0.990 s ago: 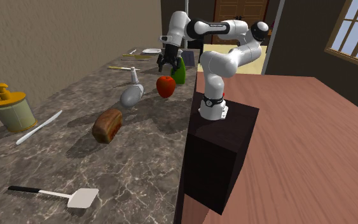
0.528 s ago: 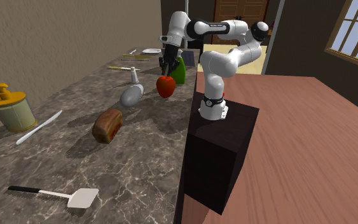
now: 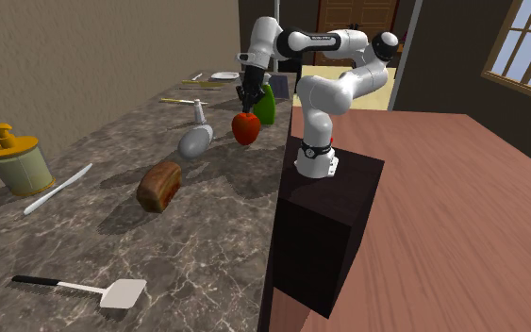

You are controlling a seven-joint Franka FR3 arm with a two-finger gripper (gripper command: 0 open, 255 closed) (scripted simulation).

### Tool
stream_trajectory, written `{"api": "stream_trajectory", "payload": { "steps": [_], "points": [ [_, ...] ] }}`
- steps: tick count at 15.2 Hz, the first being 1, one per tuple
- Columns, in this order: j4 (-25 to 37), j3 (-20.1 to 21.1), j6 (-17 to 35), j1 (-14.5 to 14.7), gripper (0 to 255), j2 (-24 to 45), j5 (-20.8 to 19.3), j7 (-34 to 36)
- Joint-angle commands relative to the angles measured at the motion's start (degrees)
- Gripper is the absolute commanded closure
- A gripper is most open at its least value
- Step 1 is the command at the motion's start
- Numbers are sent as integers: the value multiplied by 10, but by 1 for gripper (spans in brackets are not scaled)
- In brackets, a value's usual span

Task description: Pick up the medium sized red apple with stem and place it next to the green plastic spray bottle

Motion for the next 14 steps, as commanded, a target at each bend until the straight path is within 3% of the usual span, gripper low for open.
{"api": "stream_trajectory", "payload": {
  "steps": [1,14],
  "points": [
    [6,8,-6,4,255,-1,7,2],
    [89,96,-75,53,255,1,82,28]
  ]
}}
